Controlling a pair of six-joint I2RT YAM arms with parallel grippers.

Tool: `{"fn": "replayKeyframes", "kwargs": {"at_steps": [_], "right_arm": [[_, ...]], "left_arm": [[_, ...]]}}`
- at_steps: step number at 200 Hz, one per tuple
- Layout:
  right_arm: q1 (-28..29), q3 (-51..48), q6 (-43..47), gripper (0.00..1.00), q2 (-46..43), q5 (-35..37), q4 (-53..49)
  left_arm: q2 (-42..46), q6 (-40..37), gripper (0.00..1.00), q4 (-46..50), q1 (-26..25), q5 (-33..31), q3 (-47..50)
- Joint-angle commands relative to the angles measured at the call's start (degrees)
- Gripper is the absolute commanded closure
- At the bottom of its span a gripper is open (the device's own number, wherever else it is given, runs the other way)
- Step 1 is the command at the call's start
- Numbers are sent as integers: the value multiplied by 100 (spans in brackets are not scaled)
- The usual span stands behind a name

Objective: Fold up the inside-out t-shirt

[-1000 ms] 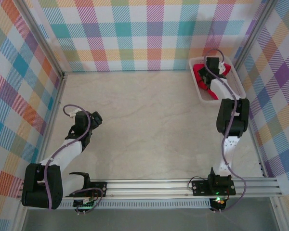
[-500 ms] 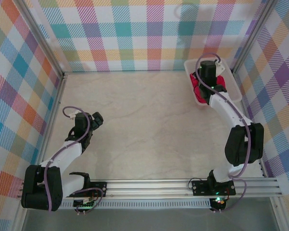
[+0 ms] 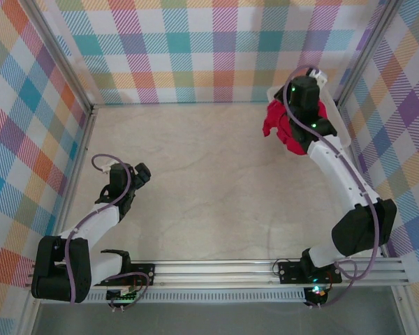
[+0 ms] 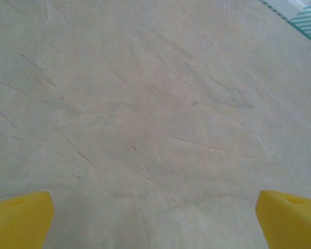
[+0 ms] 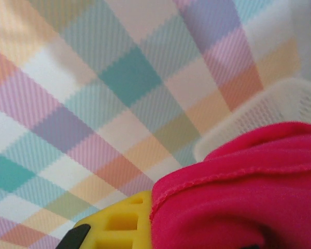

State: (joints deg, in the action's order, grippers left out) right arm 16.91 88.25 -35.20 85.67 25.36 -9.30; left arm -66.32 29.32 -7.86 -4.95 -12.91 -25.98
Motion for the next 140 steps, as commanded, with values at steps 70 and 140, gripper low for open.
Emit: {"fn": "replayKeyframes", "kwargs": {"at_steps": [70,140], "right_arm": [[742,3536,207,100,-174,-2372,-924],[1534,1610,-511,100,108,-2291,-738]], "left_arm": [[-66,117,0,-84,60,-14,-143],[-153,105,0,-34,64,12,-206]]}}
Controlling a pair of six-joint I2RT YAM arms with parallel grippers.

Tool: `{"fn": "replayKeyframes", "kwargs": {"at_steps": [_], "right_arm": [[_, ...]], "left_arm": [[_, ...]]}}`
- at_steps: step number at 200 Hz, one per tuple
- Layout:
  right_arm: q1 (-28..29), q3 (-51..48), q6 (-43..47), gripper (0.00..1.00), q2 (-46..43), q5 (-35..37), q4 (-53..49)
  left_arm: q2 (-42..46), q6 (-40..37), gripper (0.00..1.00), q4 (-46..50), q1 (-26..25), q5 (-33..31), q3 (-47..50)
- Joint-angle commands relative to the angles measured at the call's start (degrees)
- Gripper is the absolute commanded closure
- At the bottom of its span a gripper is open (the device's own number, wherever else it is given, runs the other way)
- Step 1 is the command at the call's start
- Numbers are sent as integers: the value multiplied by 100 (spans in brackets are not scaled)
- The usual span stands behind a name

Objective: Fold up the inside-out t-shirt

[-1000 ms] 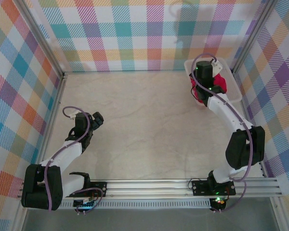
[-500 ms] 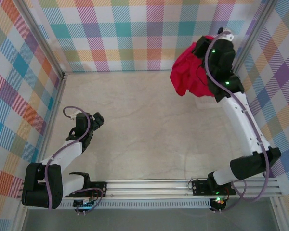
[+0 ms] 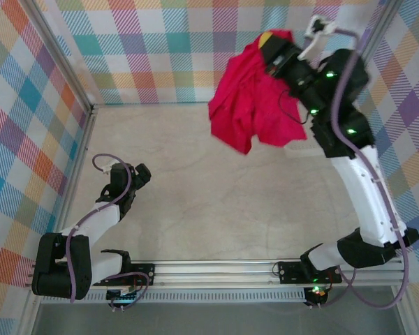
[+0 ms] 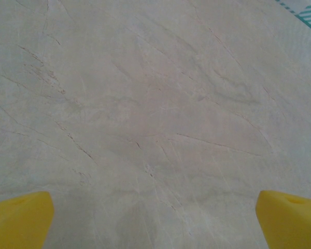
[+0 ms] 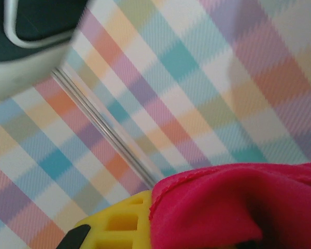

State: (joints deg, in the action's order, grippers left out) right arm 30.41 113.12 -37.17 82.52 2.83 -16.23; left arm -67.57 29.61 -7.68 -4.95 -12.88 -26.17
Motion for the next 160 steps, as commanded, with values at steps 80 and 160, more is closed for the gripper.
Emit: {"fn": "replayKeyframes", "kwargs": {"at_steps": [80,160], "right_arm": [[-21,263,985,33,2595,-11,-3201],[-538,-5162,141,36,186,-880,-784]], "left_arm": [[-261,394,12,1401,10,1066,-895],[0,1185,17,1096,-2923,1553,-1049]]}}
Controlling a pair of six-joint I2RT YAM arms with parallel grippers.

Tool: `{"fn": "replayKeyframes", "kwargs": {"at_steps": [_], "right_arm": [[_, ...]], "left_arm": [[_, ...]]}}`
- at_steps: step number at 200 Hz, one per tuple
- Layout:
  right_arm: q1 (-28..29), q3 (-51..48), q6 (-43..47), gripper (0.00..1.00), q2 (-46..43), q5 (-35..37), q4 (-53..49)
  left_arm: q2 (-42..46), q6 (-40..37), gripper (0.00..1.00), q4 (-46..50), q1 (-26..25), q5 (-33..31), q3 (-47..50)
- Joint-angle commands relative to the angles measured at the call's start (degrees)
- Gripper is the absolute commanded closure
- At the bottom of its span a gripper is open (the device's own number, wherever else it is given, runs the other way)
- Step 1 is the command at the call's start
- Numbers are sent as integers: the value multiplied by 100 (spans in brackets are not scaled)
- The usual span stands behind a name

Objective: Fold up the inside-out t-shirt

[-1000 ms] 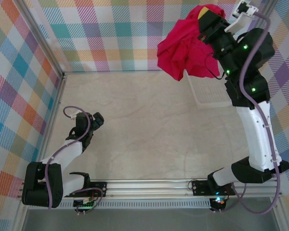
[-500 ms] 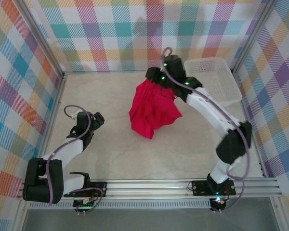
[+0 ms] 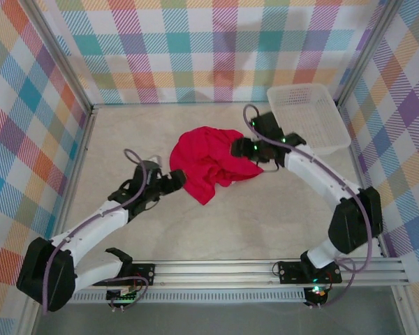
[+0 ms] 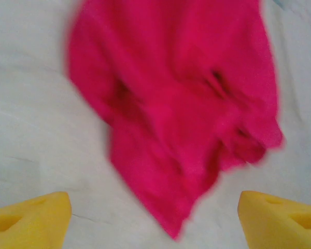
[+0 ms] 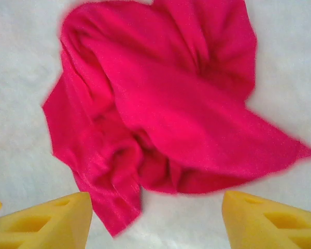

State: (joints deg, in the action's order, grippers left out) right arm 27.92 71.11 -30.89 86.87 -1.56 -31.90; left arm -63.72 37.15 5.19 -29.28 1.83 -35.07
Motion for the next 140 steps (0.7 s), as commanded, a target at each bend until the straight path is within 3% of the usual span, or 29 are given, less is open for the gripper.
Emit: {"fn": "replayKeyframes", "kwargs": {"at_steps": [1,30,93,118,140], "right_arm": [[-310,-999,-505,36,-262,-468,805],[-559,-1627,-683,36,-357,-879,1136],[-607,-1618,-532,36,96,-1013,1089],[-678,-1651,-529,40,185,-1021,1115],[-765,-1678,-555,41,279,-1047,1186]], "left_arm": [[-416,433,17,-201,-508,77,-167],[-1457,412,17,-194,-842,-60,-580],[-3491,285,19,718,-1289,-509,-2249],[-4259,151,27,1798,-1575,-1117,-3131],[-4692,245,44,2562,-1632,-1576,-3650]]}}
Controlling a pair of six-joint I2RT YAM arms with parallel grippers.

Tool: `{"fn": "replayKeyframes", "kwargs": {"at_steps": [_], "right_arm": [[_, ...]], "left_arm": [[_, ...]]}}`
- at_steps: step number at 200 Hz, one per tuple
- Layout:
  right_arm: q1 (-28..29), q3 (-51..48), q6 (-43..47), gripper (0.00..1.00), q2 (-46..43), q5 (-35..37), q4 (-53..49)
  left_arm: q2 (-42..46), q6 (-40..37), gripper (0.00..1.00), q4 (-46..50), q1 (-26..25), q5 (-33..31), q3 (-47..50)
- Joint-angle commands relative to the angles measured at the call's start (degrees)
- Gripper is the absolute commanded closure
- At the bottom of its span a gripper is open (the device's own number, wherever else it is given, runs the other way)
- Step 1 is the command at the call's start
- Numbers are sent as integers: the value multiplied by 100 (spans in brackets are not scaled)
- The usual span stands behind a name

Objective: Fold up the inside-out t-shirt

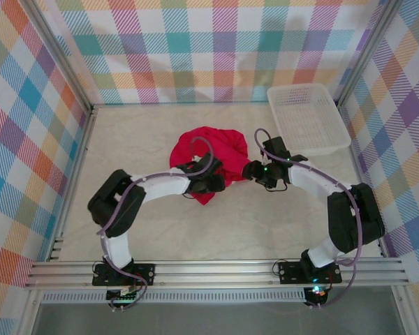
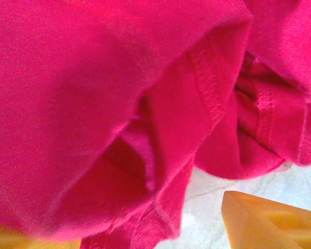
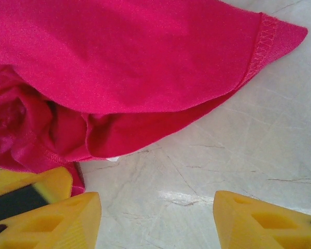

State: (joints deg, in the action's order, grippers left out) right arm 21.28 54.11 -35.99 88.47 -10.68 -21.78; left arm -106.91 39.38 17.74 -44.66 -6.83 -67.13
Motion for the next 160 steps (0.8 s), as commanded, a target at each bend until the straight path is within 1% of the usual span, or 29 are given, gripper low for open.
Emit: {"fn": "replayKeyframes", "kwargs": {"at_steps": [1,8,19,28,38,45,48,52,90,102,116,120,127,135,139,145,151,160], "right_arm": [[-104,22,-47,41,127,-140,174],[-131,29,-62,41,179,-152,199],[-170,62,-90,41,271,-171,271],[-190,122,-120,40,388,-192,329],[-205,218,-181,41,558,-268,380],[-198,302,-248,41,688,-370,453],[-195,329,-295,41,750,-423,508],[-199,351,-370,41,825,-498,581],[-84,483,-1304,41,1533,-895,1421],[9,588,-1533,41,1731,-889,1627],[132,803,-1700,43,1925,-722,1680],[154,873,-1731,45,1976,-667,1670],[190,970,-1815,53,2043,-601,1684],[200,1033,-1899,67,2087,-555,1748],[206,1060,-1954,75,2099,-550,1768],[199,1094,-1996,84,2075,-556,1791],[205,1138,-1993,91,2034,-550,1771],[212,1229,-1910,98,1923,-509,1602]], "left_arm": [[-378,29,45,1331,-94,-717,-460],[-422,71,52,1469,-93,-841,-535],[-438,124,67,1625,-93,-986,-593],[-399,181,75,1753,-86,-1103,-625],[-305,200,86,1849,-94,-1176,-642],[-222,202,91,1914,-90,-1222,-656],[-172,214,96,1943,-90,-1243,-658],[-110,225,100,1986,-90,-1272,-669],[547,276,100,2428,-65,-1393,-739],[815,304,100,2597,-40,-1429,-739],[1160,301,100,2776,32,-1427,-718],[1279,293,100,2824,59,-1434,-722],[1454,278,100,2915,116,-1427,-722],[1658,250,100,3016,207,-1401,-717],[1762,219,100,3053,255,-1386,-715],[1928,189,100,3120,346,-1353,-691],[2091,155,100,3172,446,-1322,-675],[2339,102,100,3239,608,-1286,-621]]}}
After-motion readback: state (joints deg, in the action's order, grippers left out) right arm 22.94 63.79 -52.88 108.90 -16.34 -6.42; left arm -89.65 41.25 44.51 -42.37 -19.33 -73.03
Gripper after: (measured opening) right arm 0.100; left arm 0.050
